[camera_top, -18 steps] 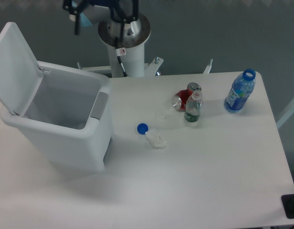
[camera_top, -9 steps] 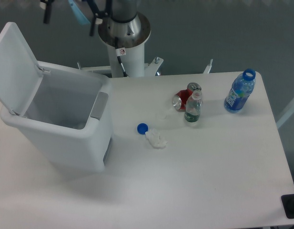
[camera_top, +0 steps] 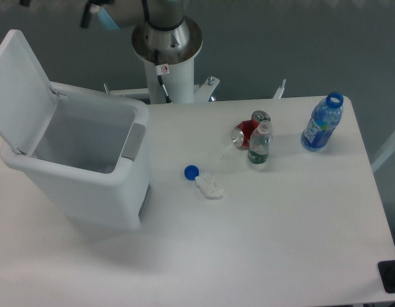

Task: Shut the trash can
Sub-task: 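Move the gripper behind the raised lid of the trash can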

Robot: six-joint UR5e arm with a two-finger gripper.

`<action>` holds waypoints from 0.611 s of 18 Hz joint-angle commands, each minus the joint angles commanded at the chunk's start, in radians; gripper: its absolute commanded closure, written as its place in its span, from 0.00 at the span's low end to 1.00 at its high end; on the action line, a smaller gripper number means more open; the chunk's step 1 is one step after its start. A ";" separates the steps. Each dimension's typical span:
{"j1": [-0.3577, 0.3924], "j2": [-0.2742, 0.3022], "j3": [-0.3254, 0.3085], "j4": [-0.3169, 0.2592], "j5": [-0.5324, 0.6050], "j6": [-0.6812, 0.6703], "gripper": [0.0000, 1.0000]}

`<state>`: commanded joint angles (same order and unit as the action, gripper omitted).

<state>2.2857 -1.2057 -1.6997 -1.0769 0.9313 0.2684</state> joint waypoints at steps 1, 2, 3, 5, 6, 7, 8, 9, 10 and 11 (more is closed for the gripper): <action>-0.003 0.000 0.000 0.000 -0.011 0.000 0.00; -0.008 -0.002 0.000 0.000 -0.017 0.000 0.00; -0.015 -0.008 0.000 0.000 -0.022 0.000 0.00; -0.038 -0.028 0.000 0.002 -0.023 0.000 0.00; -0.047 -0.043 0.005 0.002 -0.023 0.000 0.00; -0.060 -0.057 0.009 0.006 -0.023 0.002 0.00; -0.070 -0.069 0.011 0.020 -0.023 0.002 0.00; -0.086 -0.083 0.014 0.031 -0.023 0.002 0.00; -0.098 -0.092 0.015 0.044 -0.023 0.003 0.00; -0.106 -0.097 0.015 0.058 -0.025 0.006 0.00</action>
<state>2.1799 -1.3023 -1.6843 -1.0187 0.9066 0.2746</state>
